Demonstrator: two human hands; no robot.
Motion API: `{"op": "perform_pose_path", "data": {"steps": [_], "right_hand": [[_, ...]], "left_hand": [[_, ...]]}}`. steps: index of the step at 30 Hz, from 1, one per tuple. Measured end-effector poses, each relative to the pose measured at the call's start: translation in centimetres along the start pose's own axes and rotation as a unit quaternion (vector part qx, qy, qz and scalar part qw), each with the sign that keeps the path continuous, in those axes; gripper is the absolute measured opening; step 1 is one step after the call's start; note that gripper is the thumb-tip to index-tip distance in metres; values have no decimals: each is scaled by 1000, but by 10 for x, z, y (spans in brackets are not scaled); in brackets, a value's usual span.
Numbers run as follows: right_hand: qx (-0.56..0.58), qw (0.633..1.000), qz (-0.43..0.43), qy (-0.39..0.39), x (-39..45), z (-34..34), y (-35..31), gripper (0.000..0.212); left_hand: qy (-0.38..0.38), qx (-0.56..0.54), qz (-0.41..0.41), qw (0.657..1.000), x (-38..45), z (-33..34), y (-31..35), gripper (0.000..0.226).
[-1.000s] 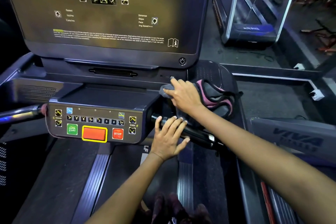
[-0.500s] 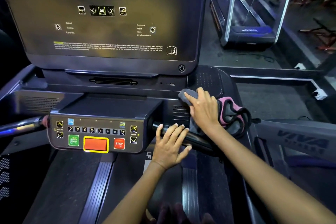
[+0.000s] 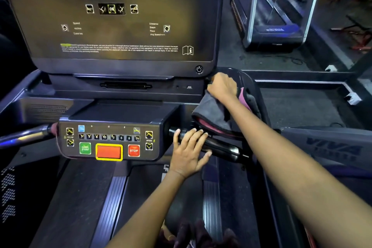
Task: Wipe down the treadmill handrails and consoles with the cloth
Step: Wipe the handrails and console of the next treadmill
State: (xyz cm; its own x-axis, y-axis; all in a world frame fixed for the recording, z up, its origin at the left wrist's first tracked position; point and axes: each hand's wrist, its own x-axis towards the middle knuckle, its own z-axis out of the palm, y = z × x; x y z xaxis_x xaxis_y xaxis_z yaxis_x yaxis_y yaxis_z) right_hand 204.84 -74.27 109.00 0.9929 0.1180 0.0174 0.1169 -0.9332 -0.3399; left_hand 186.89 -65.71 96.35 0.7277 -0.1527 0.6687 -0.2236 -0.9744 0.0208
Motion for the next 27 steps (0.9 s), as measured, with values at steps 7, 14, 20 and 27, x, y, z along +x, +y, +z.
{"op": "perform_pose_path", "data": {"steps": [7,14,20,27], "right_hand": [[-33,992,-116,-38,-35,-1,26,25],[-83,963,-206,-154,-63,-18,42,29],[-13,972,-231,-37,-90,-22,27,31],[65,976,-207,-5,-107,-37,36,53]], "left_hand": [[-2,-13,1,1000,-1,-8,1,47],[-47,-110,-32,992,23,-37,-3,38],[-155,-339,-365,853,74,-59,-7,48],[-210,-605,-482,598,127,-61,1,51]]}}
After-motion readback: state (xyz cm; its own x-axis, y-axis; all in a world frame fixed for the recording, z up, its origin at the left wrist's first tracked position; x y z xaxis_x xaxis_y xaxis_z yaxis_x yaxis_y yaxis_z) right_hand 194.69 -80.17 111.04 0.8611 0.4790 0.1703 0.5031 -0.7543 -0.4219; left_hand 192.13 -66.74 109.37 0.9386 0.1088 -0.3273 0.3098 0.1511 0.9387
